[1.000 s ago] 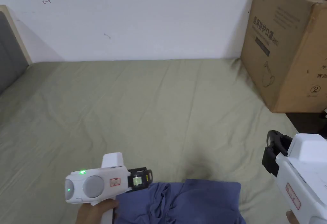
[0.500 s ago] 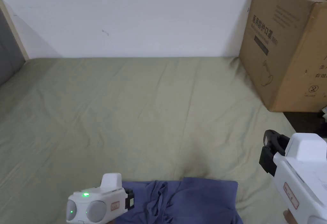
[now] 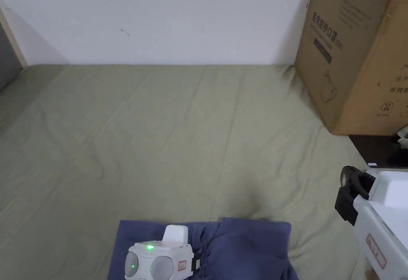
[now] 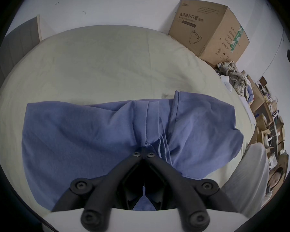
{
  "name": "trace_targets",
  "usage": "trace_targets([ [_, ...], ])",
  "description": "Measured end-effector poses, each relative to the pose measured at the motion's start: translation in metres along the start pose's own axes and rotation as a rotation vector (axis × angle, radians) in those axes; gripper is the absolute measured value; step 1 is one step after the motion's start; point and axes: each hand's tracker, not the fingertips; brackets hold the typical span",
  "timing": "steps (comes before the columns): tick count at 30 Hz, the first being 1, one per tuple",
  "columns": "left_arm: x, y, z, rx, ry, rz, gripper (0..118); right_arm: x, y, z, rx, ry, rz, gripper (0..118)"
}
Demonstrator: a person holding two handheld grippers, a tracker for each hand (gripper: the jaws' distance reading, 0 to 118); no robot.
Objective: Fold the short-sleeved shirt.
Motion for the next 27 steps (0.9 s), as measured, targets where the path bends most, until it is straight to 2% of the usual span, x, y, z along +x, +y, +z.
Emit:
trace_targets([
  [6,-0.027,0.017,0.029,0.060,-0.170,0.152,0,0.000,0.001,-0.005,0.004,0.003,-0.004,0],
  [15,-0.141,0.050,0.085,0.127,-0.280,0.291,1,-0.011,0.001,-0.015,0.005,0.033,0.010,0],
  [19,-0.185,0.046,0.087,0.063,-0.314,0.342,15,-0.021,0.001,-0.021,-0.003,0.048,0.022,0],
  [20,-0.191,0.044,0.086,0.038,-0.296,0.364,19,-0.022,0.001,-0.022,-0.006,0.053,0.024,0],
  [21,-0.203,0.040,0.080,0.027,-0.264,0.387,38,-0.024,0.001,-0.023,-0.008,0.057,0.026,0],
  [22,-0.209,0.036,0.077,0.029,-0.237,0.402,70,-0.026,0.001,-0.024,-0.010,0.059,0.028,0],
  [23,-0.214,0.032,0.073,0.032,-0.214,0.421,90,-0.032,0.004,-0.022,-0.011,0.059,0.032,0],
  [24,-0.218,0.028,0.069,0.039,-0.200,0.439,105,-0.034,0.004,-0.022,-0.012,0.061,0.036,0],
  [25,-0.202,0.023,0.079,0.046,-0.208,0.456,110,-0.036,0.004,-0.023,-0.012,0.063,0.037,0],
  [27,-0.211,0.017,0.068,0.034,-0.252,0.513,110,-0.037,0.003,-0.026,-0.019,0.068,0.033,0],
])
